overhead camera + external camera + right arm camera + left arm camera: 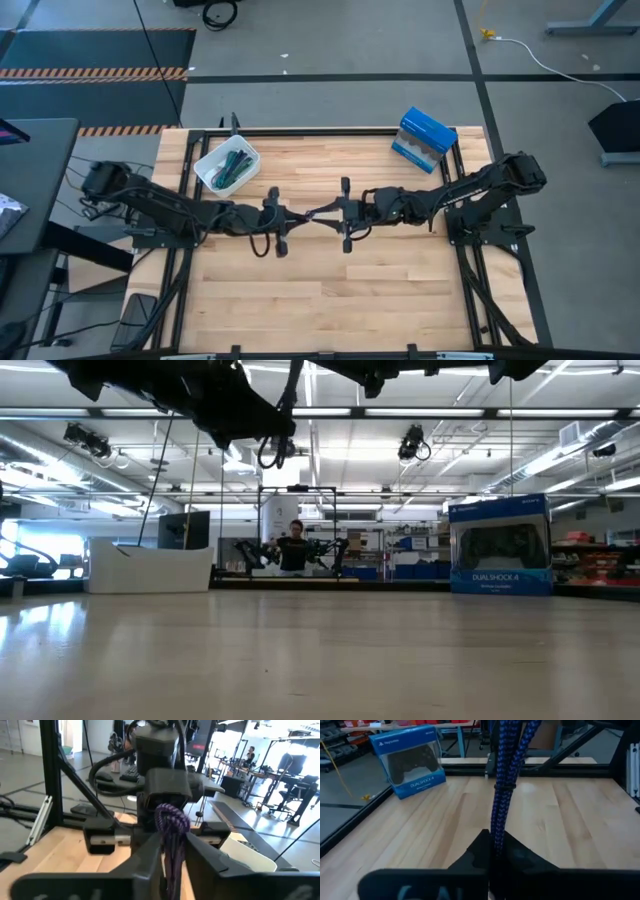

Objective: Pick and place USB-C Cables
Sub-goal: Put the purple charger cable into the white bin

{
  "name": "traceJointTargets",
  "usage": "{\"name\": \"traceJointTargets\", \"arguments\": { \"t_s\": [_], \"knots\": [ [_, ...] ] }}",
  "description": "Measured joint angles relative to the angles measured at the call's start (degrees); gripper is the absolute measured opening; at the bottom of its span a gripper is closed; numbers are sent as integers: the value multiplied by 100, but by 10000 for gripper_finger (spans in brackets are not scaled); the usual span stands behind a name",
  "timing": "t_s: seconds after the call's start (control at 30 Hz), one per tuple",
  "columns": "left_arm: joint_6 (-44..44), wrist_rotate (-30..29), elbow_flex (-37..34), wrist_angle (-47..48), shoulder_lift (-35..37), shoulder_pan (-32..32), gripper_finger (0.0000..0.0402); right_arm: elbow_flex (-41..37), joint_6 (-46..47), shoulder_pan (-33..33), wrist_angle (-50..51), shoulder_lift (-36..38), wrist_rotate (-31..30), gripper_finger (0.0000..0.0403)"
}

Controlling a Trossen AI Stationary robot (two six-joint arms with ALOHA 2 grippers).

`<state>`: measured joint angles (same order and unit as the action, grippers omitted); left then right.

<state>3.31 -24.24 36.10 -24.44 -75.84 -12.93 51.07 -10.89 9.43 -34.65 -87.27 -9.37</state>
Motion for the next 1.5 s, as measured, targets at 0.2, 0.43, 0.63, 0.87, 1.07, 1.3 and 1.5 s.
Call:
{"name": "traceJointTargets", "arguments": {
  "t_s": [0.2,0.43,0.63,0.87,1.07,1.3,1.5],
  "knots": [
    [36,-354,0,528,413,0,30,0,-20,-22,129,1,7,148],
    [388,-1322,0,1690,948,-9,22,0,-16,-48,205,1,7,170],
    [1423,-2395,324,3822,1377,402,29,0,63,-94,218,1,5,169],
    [2459,-1980,1090,6485,1318,1584,29,0,63,-91,207,1,7,169],
    [2466,-1160,1342,7694,1322,2794,31,0,63,-89,201,1,9,168],
    [1622,-421,1222,7774,1321,4059,35,0,63,-89,196,0,9,168],
    [1110,-125,1222,7845,1124,4696,61,-2,63,-89,170,1,9,168]
  ]
}}
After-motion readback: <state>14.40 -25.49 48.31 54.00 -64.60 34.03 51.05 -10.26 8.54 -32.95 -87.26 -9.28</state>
